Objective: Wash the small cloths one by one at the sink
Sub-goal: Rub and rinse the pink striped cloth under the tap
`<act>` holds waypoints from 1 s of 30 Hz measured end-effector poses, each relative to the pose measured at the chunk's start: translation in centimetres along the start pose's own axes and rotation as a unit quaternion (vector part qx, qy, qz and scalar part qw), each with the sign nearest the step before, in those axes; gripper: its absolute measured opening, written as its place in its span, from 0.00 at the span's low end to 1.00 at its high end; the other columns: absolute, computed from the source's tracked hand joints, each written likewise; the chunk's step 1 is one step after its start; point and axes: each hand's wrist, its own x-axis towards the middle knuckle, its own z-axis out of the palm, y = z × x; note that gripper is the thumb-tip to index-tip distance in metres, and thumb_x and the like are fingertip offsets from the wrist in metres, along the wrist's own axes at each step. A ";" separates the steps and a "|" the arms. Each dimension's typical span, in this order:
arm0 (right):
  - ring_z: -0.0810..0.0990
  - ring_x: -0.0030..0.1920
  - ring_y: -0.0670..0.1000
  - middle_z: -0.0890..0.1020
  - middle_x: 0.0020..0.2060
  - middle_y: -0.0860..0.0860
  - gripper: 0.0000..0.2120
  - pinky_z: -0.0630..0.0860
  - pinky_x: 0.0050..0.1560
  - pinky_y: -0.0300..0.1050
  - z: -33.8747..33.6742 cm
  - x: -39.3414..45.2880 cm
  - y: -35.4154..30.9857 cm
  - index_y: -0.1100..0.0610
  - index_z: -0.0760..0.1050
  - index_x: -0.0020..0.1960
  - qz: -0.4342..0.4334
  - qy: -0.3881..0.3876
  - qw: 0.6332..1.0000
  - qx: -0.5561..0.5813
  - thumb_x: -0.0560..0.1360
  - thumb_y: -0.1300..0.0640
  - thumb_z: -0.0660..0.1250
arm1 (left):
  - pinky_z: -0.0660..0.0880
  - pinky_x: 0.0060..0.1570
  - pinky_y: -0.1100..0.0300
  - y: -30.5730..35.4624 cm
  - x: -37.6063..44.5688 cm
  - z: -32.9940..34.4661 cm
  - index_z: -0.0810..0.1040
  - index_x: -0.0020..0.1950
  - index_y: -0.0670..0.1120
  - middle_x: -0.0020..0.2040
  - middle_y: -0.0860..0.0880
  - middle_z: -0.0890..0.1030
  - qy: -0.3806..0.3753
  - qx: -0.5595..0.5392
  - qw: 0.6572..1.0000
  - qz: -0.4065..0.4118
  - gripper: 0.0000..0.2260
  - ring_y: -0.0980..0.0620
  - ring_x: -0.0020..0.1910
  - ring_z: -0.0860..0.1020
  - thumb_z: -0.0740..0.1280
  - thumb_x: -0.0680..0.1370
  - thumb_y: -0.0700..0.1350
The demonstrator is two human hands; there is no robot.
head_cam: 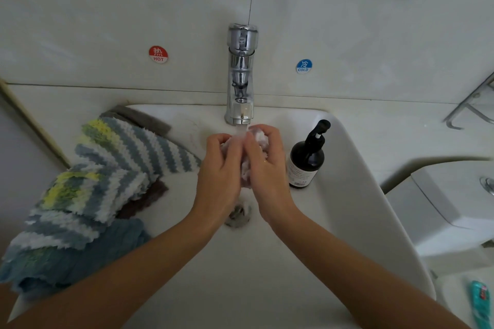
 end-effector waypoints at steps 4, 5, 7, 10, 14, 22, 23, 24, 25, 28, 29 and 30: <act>0.80 0.35 0.49 0.80 0.35 0.52 0.12 0.76 0.31 0.44 0.0 -0.2 -0.1 0.56 0.75 0.48 -0.006 -0.006 0.999 -0.041 0.81 0.48 0.62 | 0.79 0.33 0.64 0.4 -0.1 -0.1 0.75 0.51 0.47 0.41 0.52 0.81 0.011 -0.008 1.000 0.019 0.11 0.59 0.40 0.82 0.58 0.82 0.52; 0.81 0.36 0.50 0.81 0.36 0.55 0.15 0.78 0.34 0.46 0.1 -0.2 -0.2 0.58 0.76 0.47 -0.006 -0.005 0.998 -0.055 0.81 0.47 0.60 | 0.80 0.35 0.59 0.2 -0.1 -0.1 0.77 0.49 0.46 0.41 0.50 0.82 0.013 -0.004 1.000 0.021 0.13 0.56 0.40 0.82 0.58 0.82 0.53; 0.81 0.36 0.49 0.83 0.36 0.56 0.21 0.78 0.36 0.44 0.1 -0.4 -0.1 0.60 0.79 0.45 -0.006 -0.008 0.997 -0.082 0.82 0.45 0.58 | 0.81 0.41 0.49 -0.1 -0.1 0.0 0.79 0.46 0.45 0.40 0.46 0.82 0.018 0.008 1.000 0.022 0.16 0.50 0.40 0.82 0.58 0.82 0.53; 0.80 0.33 0.47 0.80 0.31 0.53 0.22 0.76 0.32 0.42 0.2 -0.4 -0.1 0.59 0.79 0.41 0.019 -0.021 0.996 -0.086 0.82 0.45 0.57 | 0.81 0.37 0.48 -0.2 0.0 0.1 0.80 0.41 0.46 0.35 0.46 0.81 0.024 0.015 1.000 0.005 0.17 0.49 0.36 0.81 0.58 0.82 0.53; 0.77 0.34 0.49 0.77 0.30 0.55 0.21 0.75 0.35 0.52 0.4 -0.1 0.0 0.59 0.77 0.38 0.011 -0.011 0.993 -0.113 0.82 0.47 0.58 | 0.72 0.30 0.58 0.0 0.6 0.0 0.78 0.36 0.47 0.28 0.51 0.76 0.036 0.057 0.997 0.024 0.18 0.55 0.29 0.75 0.58 0.83 0.49; 0.76 0.36 0.57 0.76 0.38 0.64 0.18 0.77 0.36 0.57 0.6 0.3 1.1 0.62 0.70 0.45 -0.006 0.000 0.995 -0.101 0.80 0.47 0.55 | 0.70 0.26 0.65 -0.8 0.7 0.0 0.71 0.35 0.44 0.29 0.49 0.72 0.026 0.034 0.998 0.034 0.15 0.55 0.28 0.72 0.60 0.82 0.46; 0.75 0.34 0.52 0.76 0.36 0.61 0.16 0.74 0.33 0.51 0.4 0.4 1.2 0.60 0.71 0.44 -0.009 0.002 0.996 -0.092 0.81 0.49 0.56 | 0.70 0.26 0.67 -0.8 0.7 0.0 0.71 0.38 0.44 0.31 0.51 0.73 0.017 0.033 0.999 0.021 0.13 0.58 0.28 0.73 0.60 0.82 0.48; 0.75 0.33 0.49 0.76 0.35 0.58 0.13 0.72 0.32 0.47 0.1 0.6 1.1 0.57 0.71 0.43 -0.016 0.010 0.996 -0.086 0.83 0.52 0.56 | 0.71 0.28 0.67 -0.7 0.7 0.1 0.72 0.43 0.45 0.33 0.52 0.74 0.005 0.036 0.999 0.006 0.11 0.61 0.29 0.73 0.60 0.81 0.50; 0.75 0.32 0.48 0.77 0.35 0.56 0.11 0.72 0.32 0.45 -0.1 0.7 0.9 0.55 0.71 0.43 -0.026 0.021 0.996 -0.083 0.83 0.55 0.57 | 0.72 0.30 0.66 -0.6 0.7 0.2 0.72 0.47 0.46 0.36 0.53 0.76 -0.008 0.041 0.999 -0.012 0.10 0.62 0.31 0.75 0.59 0.81 0.52; 0.77 0.36 0.45 0.78 0.35 0.47 0.08 0.76 0.37 0.45 -0.5 0.7 0.5 0.52 0.73 0.45 -0.076 0.050 0.993 -0.081 0.82 0.59 0.60 | 0.80 0.44 0.52 -0.9 0.7 0.5 0.69 0.56 0.50 0.44 0.54 0.78 -0.038 0.050 0.996 -0.066 0.15 0.54 0.43 0.80 0.55 0.81 0.60; 0.78 0.37 0.45 0.78 0.36 0.46 0.07 0.77 0.39 0.44 -0.5 0.7 0.5 0.52 0.73 0.46 -0.088 0.047 0.991 -0.084 0.82 0.59 0.60 | 0.80 0.47 0.48 -0.9 0.7 0.6 0.70 0.57 0.51 0.44 0.55 0.78 -0.049 0.058 0.994 -0.080 0.18 0.54 0.44 0.80 0.54 0.79 0.63; 0.79 0.39 0.46 0.79 0.38 0.47 0.07 0.78 0.39 0.43 -0.5 0.6 0.4 0.52 0.73 0.47 -0.092 0.038 0.991 -0.085 0.82 0.60 0.60 | 0.80 0.48 0.46 -0.8 0.6 0.5 0.71 0.58 0.51 0.44 0.56 0.79 -0.060 0.065 0.992 -0.093 0.22 0.56 0.42 0.81 0.53 0.77 0.66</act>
